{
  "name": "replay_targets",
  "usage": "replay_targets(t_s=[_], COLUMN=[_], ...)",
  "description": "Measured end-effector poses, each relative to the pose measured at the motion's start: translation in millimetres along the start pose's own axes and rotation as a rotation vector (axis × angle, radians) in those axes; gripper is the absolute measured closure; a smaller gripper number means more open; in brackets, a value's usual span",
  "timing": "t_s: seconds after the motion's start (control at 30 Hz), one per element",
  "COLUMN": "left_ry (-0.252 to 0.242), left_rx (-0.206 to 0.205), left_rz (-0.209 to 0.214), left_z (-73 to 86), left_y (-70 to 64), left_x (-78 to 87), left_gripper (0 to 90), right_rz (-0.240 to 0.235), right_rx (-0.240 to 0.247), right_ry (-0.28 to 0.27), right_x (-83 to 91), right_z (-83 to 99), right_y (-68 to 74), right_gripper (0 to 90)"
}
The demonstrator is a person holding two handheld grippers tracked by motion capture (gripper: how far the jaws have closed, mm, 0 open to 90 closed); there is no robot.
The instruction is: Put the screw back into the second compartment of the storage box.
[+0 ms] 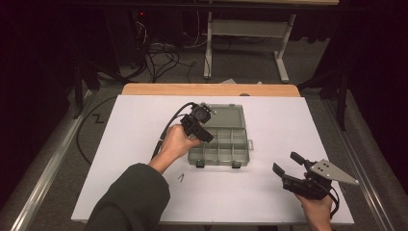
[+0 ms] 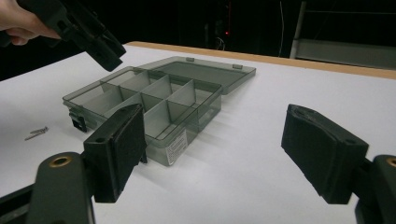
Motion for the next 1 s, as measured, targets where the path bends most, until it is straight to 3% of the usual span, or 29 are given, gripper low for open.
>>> replay_targets(t_s=[0.53, 1.0], left_ry=[-0.028, -0.046], left_rx=[-0.004, 0.021], left_rz=[-0.006, -0.004], left_z=[29.0, 60.7], left_y=[1.3, 6.6], left_x=[17.4, 28.9], left_gripper=[39.4, 37.7], right_rz=[-0.002, 0.003], right_rx=[0.002, 0.005], right_ry=[0.001, -0.002], right_x=[-0.8, -0.6], right_z=[-0.1, -0.2], right_y=[1.9, 1.9], right_gripper=[23.4, 23.5])
Point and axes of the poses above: each handheld gripper's, and its own axes: x roughly backward along the jaws, z roughly out of its underside, y roughly to its left, the point moved 7 cm from there along -x, roughly forward along the jaws, and after that the axes turned 7 degrees about y, right-handed, at the moved point
